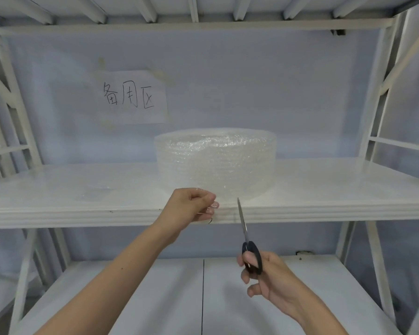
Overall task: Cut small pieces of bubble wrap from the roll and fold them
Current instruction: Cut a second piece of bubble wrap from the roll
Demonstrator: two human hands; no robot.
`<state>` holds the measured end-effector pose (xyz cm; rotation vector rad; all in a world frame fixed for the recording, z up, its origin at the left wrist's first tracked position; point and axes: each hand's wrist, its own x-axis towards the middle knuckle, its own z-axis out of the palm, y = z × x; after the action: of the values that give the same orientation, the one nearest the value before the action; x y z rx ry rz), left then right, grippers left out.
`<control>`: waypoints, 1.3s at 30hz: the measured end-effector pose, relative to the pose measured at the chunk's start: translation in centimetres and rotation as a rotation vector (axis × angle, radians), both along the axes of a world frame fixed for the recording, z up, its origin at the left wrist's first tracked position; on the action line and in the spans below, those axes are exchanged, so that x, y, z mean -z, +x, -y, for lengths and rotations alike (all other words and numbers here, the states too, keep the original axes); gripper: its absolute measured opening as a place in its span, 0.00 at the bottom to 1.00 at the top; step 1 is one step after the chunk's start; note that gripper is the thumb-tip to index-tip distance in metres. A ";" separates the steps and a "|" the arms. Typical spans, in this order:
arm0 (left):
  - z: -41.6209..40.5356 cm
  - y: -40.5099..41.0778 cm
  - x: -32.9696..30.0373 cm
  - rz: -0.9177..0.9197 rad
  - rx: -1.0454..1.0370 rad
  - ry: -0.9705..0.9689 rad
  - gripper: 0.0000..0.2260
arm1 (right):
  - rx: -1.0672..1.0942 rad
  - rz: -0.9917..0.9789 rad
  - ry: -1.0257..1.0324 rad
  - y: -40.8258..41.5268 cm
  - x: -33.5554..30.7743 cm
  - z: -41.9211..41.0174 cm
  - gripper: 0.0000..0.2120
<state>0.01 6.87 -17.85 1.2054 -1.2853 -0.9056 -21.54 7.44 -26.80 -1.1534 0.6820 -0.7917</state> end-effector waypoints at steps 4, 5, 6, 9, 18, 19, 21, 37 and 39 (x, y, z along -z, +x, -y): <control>-0.1 0.2 0.2 0.056 -0.017 0.091 0.08 | -0.069 -0.022 -0.001 0.2 0.4 0.0 0.20; -0.1 0.3 0.4 0.070 -0.015 0.107 0.08 | -0.089 -0.029 -0.001 0.2 0.6 0.1 0.22; -0.1 0.4 0.5 0.080 -0.014 0.114 0.08 | -0.107 -0.041 0.001 0.1 0.7 0.1 0.22; -0.1 0.3 0.6 0.092 -0.024 0.116 0.07 | -0.152 -0.091 0.000 0.1 1.0 0.3 0.25; -0.4 -1.4 -0.3 0.002 0.068 0.128 0.06 | -0.261 -0.026 -0.090 0.3 -0.8 2.0 0.30; -0.5 -1.5 -0.3 -0.005 0.073 0.131 0.06 | -0.276 -0.006 -0.094 0.4 -1.0 2.2 0.30; -0.6 -1.6 -0.3 -0.005 0.076 0.127 0.06 | -0.298 0.017 -0.100 0.5 -1.3 2.7 0.30; -1.2 0.2 0.1 0.088 -0.016 0.094 0.07 | -0.288 0.050 -0.159 3.0 -1.9 4.6 0.27; -1.2 0.6 0.0 0.107 -0.019 0.090 0.07 | -0.252 0.039 -0.170 3.4 -1.6 4.5 0.24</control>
<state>0.57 8.10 -17.89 1.3502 -1.3273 -0.9033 -18.10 2.98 -25.19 -1.3445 0.4320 -0.6653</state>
